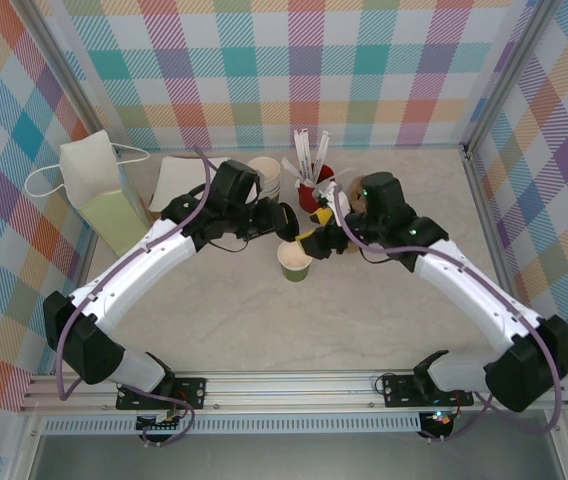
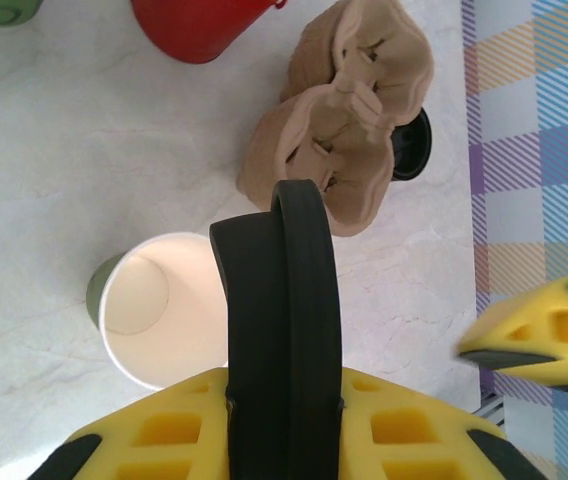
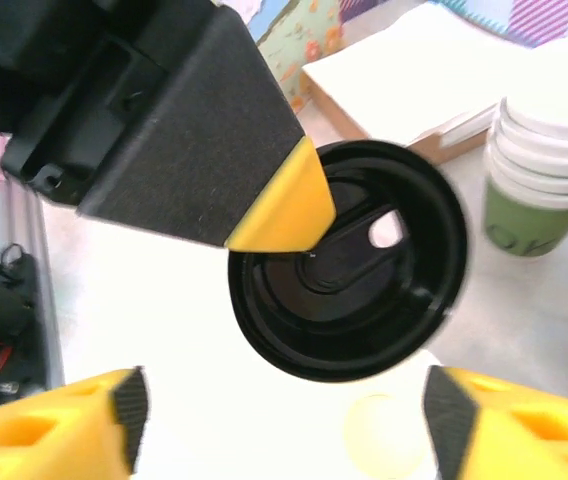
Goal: Pack the takeout coffee
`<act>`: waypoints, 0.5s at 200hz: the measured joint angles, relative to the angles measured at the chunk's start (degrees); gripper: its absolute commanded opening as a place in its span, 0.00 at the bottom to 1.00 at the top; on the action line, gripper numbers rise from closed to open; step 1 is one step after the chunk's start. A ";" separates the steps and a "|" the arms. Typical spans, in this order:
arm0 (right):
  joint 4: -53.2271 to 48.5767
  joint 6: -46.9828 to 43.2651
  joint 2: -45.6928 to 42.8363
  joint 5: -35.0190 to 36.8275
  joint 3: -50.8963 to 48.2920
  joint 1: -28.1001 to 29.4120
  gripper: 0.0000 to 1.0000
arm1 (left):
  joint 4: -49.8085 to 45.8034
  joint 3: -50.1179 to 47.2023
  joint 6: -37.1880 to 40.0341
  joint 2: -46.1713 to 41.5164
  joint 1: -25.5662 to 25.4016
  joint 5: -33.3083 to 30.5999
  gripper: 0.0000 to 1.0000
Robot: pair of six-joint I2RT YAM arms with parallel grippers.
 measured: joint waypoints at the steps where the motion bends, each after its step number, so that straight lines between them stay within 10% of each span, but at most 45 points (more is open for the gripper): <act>1: 0.20 -0.39 -0.28 0.24 -0.22 0.02 0.85 | -0.04 0.00 -0.07 0.00 0.00 -0.02 0.11; 100: 17.79 -20.00 -4.17 16.33 -12.94 9.18 1.00 | 4.68 -1.73 -14.38 -3.21 0.00 2.86 0.08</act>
